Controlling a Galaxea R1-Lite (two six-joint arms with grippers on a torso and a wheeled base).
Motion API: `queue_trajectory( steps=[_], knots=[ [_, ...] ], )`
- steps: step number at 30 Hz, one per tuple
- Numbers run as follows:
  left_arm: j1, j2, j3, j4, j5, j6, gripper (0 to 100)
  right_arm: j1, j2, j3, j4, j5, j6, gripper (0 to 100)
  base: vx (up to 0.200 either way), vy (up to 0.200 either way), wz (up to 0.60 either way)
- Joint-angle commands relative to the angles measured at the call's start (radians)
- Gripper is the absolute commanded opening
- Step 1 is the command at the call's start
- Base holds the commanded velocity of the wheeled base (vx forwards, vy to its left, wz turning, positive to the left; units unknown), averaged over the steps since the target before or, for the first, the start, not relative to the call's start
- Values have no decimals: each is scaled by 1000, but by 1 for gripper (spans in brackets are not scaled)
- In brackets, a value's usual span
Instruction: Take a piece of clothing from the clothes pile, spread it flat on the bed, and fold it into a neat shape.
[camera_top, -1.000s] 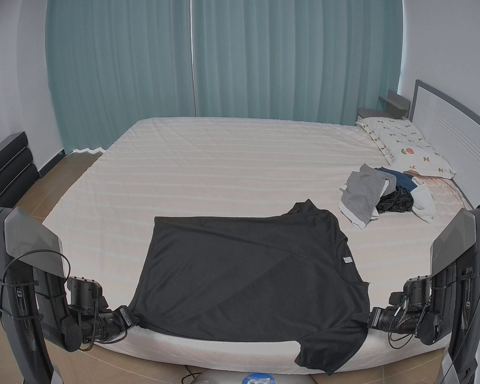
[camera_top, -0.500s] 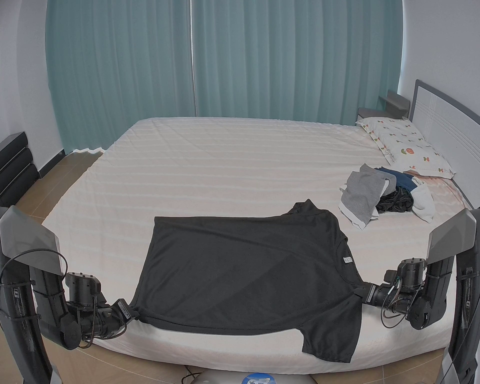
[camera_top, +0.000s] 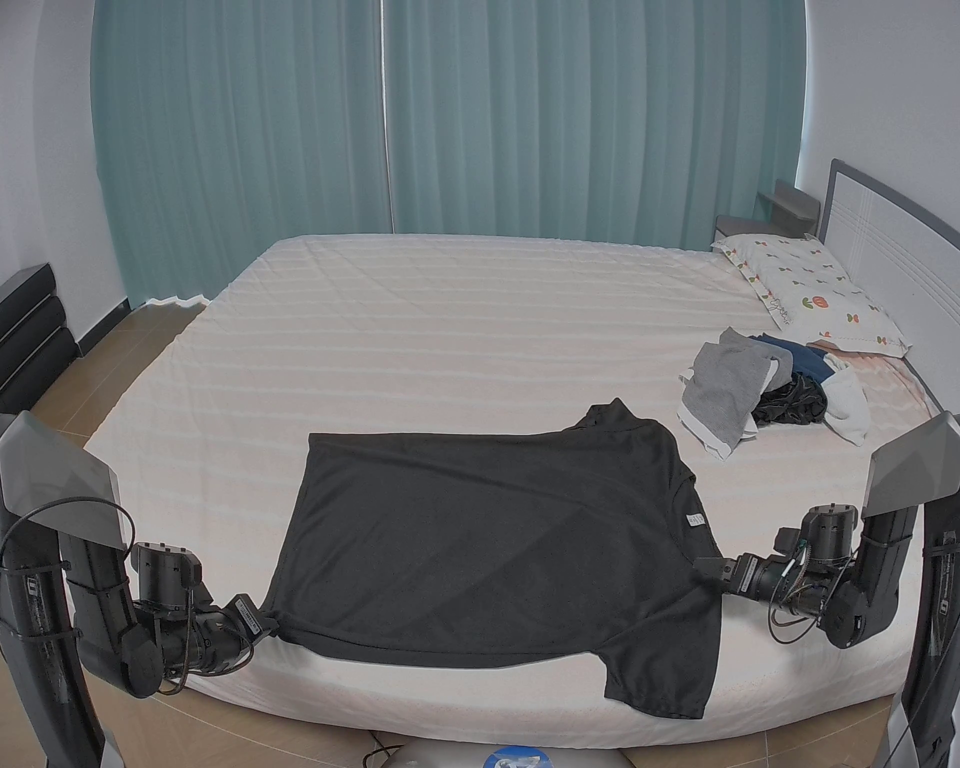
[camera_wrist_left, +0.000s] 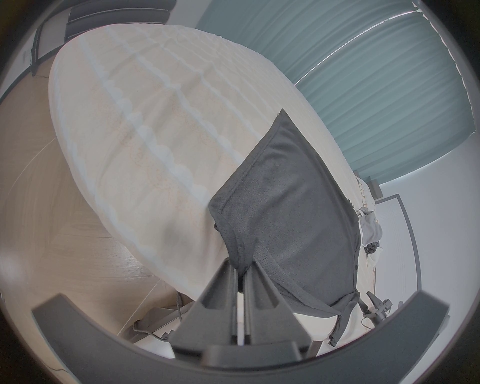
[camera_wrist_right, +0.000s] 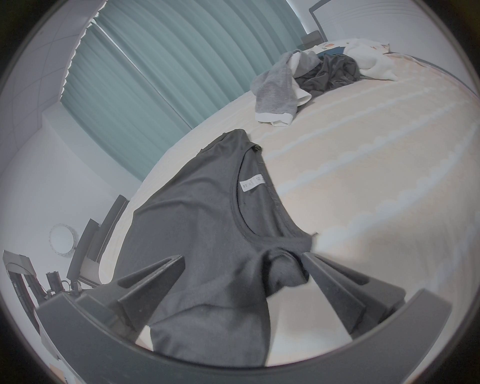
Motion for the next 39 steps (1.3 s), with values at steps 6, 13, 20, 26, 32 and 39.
queue_trajectory(
  steps=[6,13,20,26,32,39],
  knots=[
    [0,2,0,0,0,0,0,-7,-103,247,-44,60,6,100,0,0,0],
    [0,2,0,0,0,2,0,34,16,339,-155,73,-8,100,0,0,0],
    [0,2,-2,0,0,3,0,85,49,324,-158,67,-21,100,0,0,0],
    [0,2,-2,0,0,3,0,93,61,288,-158,66,-18,100,0,0,0],
    [0,2,-2,0,0,3,0,91,61,272,-158,66,-11,100,0,0,0],
    [0,2,-2,0,0,3,0,91,62,258,-156,66,-8,100,0,0,0]
  ],
)
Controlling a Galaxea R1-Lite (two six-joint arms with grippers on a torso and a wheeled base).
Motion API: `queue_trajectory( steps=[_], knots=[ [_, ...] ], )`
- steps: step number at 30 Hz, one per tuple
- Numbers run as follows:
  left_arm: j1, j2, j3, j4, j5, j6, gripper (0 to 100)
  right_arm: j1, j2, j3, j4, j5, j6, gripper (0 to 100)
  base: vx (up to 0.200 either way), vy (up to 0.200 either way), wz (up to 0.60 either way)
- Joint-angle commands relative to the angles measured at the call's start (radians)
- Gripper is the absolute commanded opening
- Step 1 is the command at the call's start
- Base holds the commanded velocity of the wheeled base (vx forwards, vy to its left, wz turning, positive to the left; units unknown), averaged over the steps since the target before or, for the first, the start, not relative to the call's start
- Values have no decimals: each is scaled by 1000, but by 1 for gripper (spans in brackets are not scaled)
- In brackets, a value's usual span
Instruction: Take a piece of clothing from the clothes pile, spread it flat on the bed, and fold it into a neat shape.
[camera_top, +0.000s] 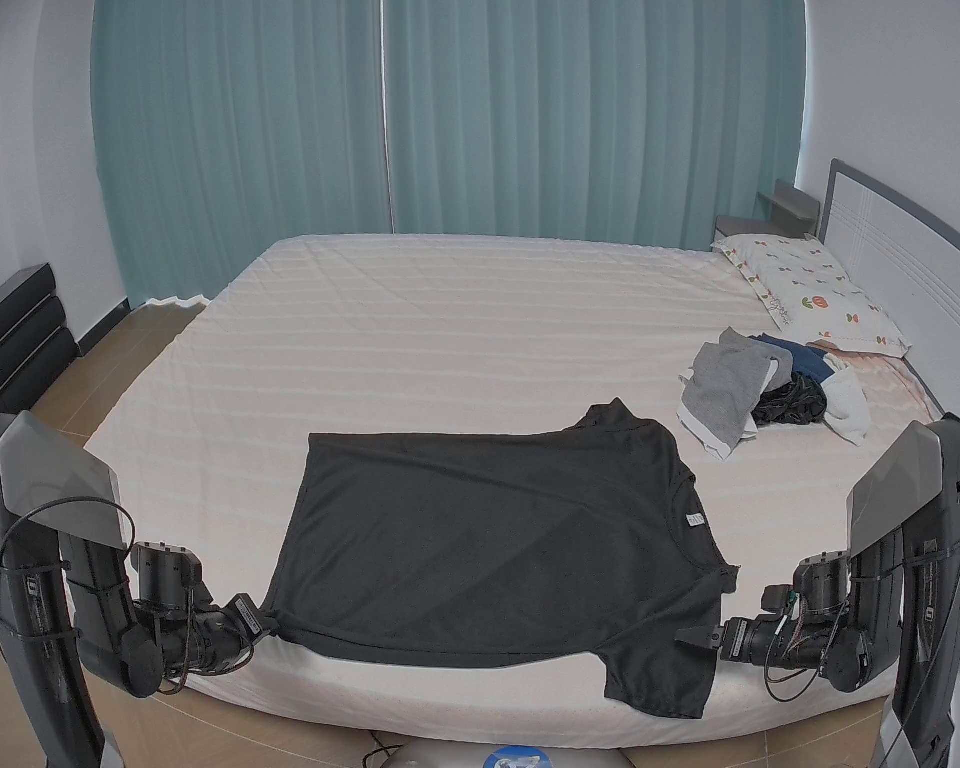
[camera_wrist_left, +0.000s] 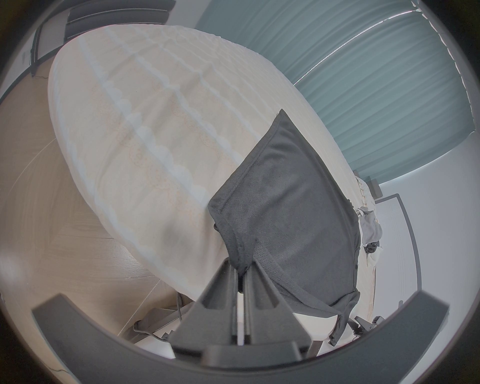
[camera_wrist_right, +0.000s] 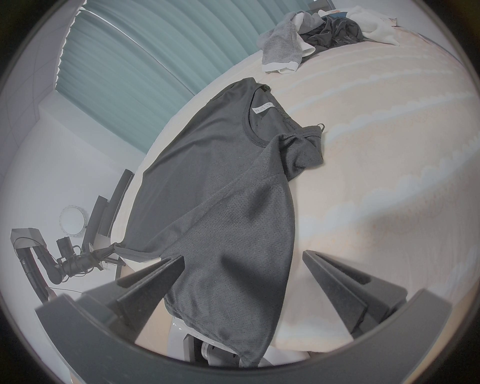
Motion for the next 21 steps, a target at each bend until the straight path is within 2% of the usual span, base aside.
queue_trajectory(
  steps=[1,2,14,16,21],
  knots=[
    [0,2,0,0,0,-2,0,0,3,-6,-10,0,0,100,0,0,0],
    [0,2,0,0,0,-2,0,0,3,-5,-11,0,0,0,0,0,0],
    [0,2,-2,0,0,-2,0,-32,-15,81,-11,-6,-23,0,0,0,0],
    [1,2,0,0,0,-2,0,-59,-34,106,-10,-6,-58,0,0,0,0],
    [1,-6,8,0,0,-2,0,-93,-58,106,-8,-6,-60,0,0,0,0]
  ],
)
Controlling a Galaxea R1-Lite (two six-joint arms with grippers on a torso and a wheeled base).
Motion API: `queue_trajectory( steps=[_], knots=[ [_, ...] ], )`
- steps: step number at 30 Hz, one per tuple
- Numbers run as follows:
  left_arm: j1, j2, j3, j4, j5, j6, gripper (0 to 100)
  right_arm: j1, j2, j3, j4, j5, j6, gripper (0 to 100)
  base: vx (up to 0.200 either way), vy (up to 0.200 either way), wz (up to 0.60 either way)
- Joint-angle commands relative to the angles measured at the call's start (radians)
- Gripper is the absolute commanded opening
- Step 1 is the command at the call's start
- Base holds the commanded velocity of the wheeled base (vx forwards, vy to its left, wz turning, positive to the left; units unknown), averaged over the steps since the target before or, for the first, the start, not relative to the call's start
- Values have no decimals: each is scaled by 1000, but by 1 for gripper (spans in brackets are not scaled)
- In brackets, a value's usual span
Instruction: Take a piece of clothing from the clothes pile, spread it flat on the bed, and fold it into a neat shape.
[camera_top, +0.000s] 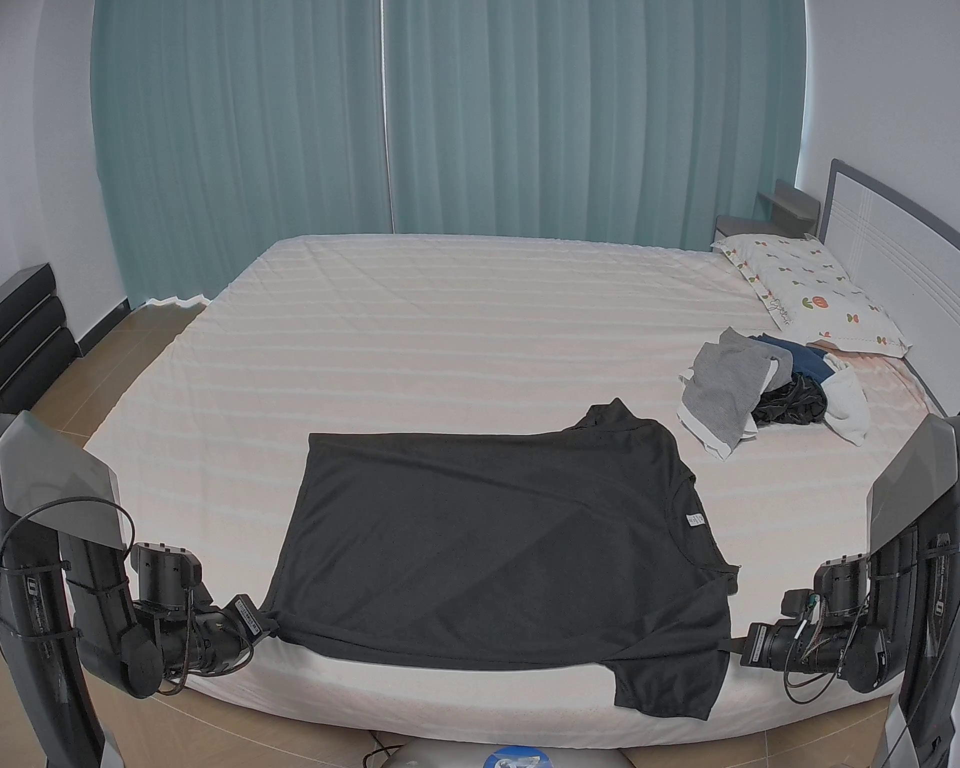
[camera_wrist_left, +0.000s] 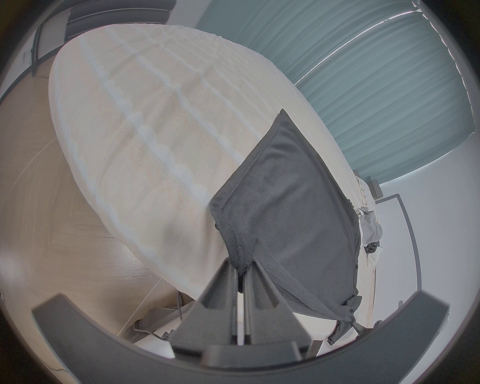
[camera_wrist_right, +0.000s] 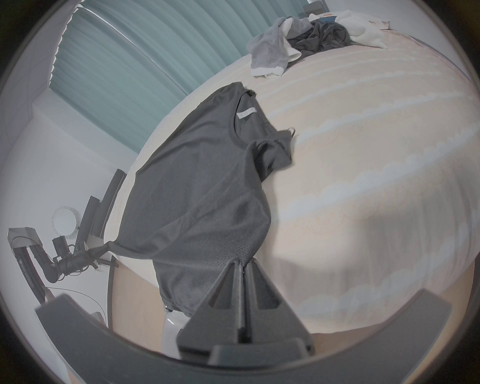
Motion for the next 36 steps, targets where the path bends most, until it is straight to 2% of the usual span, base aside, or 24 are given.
queue_trajectory(
  steps=[1,5,8,10,11,17,24,36],
  knots=[
    [0,-15,12,0,0,1,0,-31,-34,20,3,0,-6,0,0,0,0],
    [0,-54,23,0,0,3,0,-30,-114,20,147,8,-23,0,0,0,0],
    [0,-61,31,0,8,16,0,-21,-186,20,275,12,-72,0,0,0,0],
    [0,-62,32,0,11,26,0,-21,-202,20,305,12,-84,0,0,0,0],
    [5,-70,43,0,15,66,0,-19,-223,20,353,12,-102,0,0,0,0],
    [7,-90,101,1,15,167,0,-18,-243,20,402,8,-116,0,0,0,0],
    [10,-67,141,1,47,288,0,-16,-298,20,528,6,-188,0,0,0,0],
    [10,-21,153,4,139,354,0,-13,-321,20,624,2,-256,0,0,0,0]
  ],
)
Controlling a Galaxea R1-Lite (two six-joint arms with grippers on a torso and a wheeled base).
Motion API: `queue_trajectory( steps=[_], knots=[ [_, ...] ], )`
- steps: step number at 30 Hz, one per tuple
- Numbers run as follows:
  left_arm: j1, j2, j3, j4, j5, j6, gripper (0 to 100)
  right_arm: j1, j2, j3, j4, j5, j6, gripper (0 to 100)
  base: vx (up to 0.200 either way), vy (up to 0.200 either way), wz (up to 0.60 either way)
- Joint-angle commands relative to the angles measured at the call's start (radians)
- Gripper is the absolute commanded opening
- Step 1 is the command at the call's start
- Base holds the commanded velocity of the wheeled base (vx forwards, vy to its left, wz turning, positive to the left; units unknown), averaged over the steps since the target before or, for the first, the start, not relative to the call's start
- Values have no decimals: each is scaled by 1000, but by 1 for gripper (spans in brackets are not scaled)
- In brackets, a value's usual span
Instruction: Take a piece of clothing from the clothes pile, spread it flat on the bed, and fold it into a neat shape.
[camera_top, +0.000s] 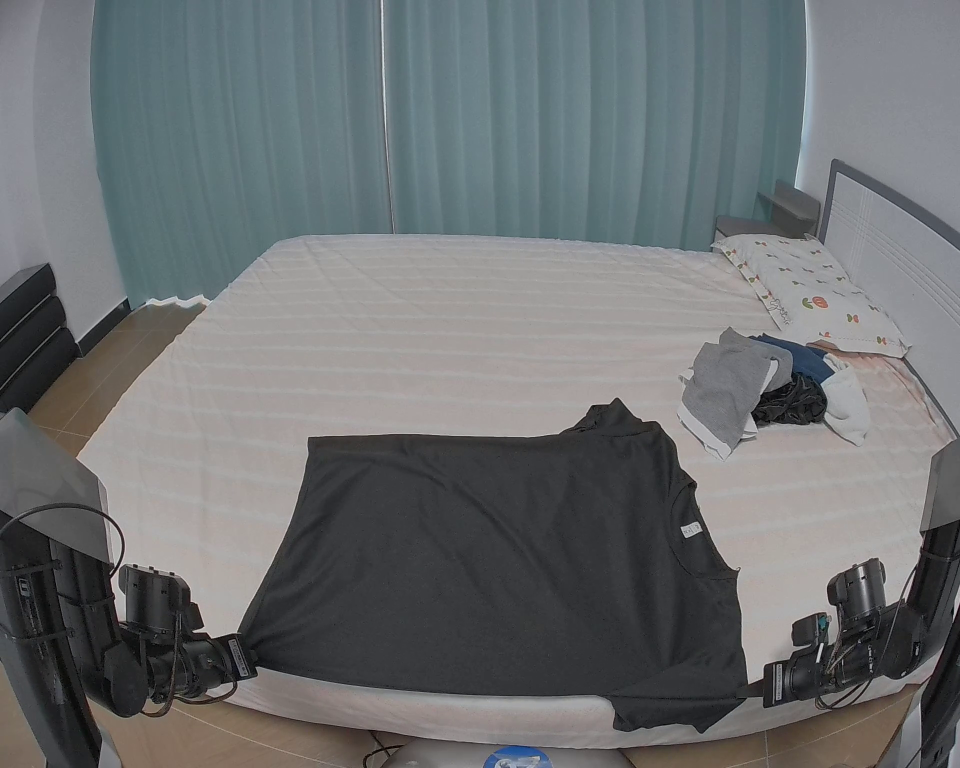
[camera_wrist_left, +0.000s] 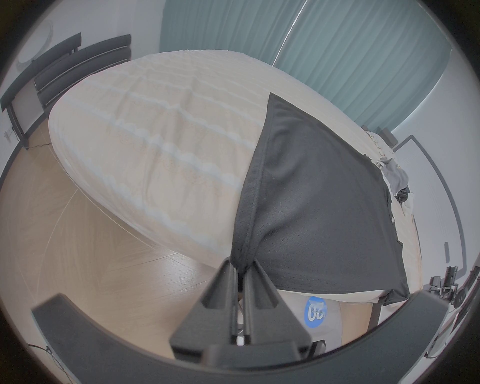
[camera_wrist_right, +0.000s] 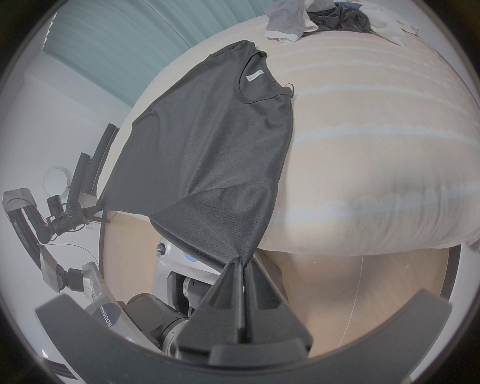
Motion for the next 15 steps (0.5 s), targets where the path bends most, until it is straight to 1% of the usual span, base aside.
queue_trajectory(
  steps=[1,5,8,10,14,15],
  knots=[
    [0,13,12,8,26,7,0,0,-12,18,2,-2,-3,0,0,0,0],
    [-3,10,14,56,74,54,0,0,-12,18,16,-5,-6,0,0,0,0],
    [-5,9,12,81,92,64,0,0,-12,18,27,-5,-17,0,0,0,0],
    [-13,10,14,107,120,73,0,-1,-12,18,33,-5,-31,0,0,0,0],
    [-22,9,14,120,132,77,0,-1,-18,18,35,-5,-32,0,0,0,0],
    [-26,5,14,142,132,77,0,-1,-25,18,41,-5,-32,0,0,0,0]
  ],
)
